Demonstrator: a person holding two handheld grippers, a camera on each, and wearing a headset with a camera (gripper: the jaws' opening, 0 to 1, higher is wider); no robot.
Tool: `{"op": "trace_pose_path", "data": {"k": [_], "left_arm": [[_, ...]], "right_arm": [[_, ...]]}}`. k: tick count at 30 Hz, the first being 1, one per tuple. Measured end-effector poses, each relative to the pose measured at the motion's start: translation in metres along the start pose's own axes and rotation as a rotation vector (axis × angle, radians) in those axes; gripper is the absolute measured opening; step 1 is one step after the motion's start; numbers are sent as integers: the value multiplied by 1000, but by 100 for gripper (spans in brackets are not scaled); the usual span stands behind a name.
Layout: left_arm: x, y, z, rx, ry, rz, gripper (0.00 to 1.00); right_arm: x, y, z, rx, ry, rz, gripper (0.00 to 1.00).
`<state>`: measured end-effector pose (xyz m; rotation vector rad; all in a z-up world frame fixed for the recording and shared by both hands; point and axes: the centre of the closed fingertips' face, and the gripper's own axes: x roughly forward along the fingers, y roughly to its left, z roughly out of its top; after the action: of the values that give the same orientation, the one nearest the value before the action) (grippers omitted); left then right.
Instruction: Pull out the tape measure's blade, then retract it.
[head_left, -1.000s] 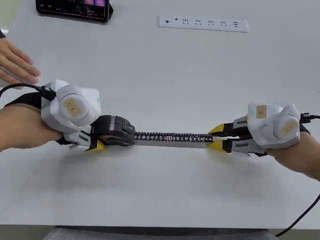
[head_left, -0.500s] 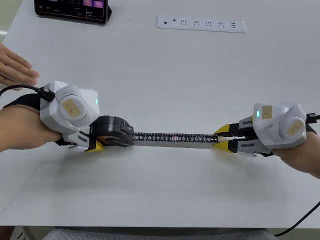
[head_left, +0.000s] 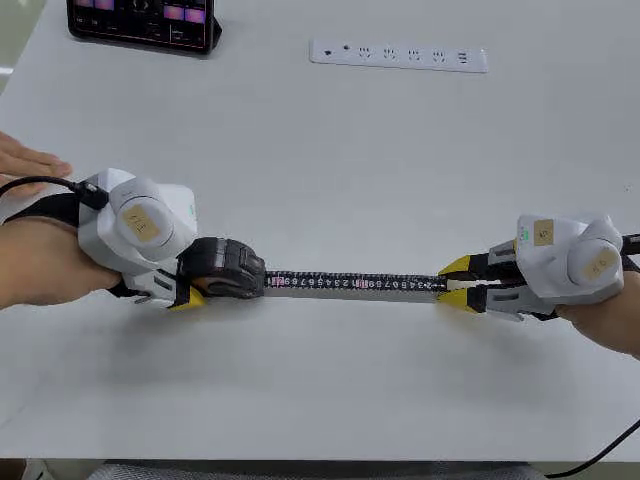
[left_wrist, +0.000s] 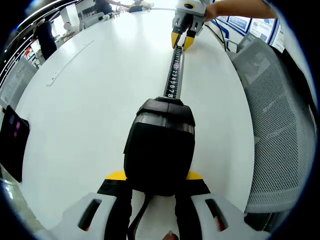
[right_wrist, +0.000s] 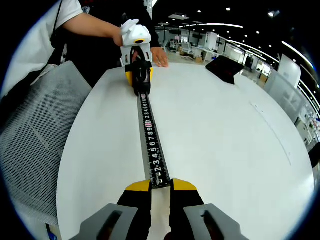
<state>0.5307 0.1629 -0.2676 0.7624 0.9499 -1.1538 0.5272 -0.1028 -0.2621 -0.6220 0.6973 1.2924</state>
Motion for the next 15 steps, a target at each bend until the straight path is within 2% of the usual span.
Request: {"op": "trace_pose_path", "data": {"k": [15], "left_arm": [[2,-2,0,2,0,1,28]], "right_arm": [[-12,-4,-20,6,37,-4,9]]}}
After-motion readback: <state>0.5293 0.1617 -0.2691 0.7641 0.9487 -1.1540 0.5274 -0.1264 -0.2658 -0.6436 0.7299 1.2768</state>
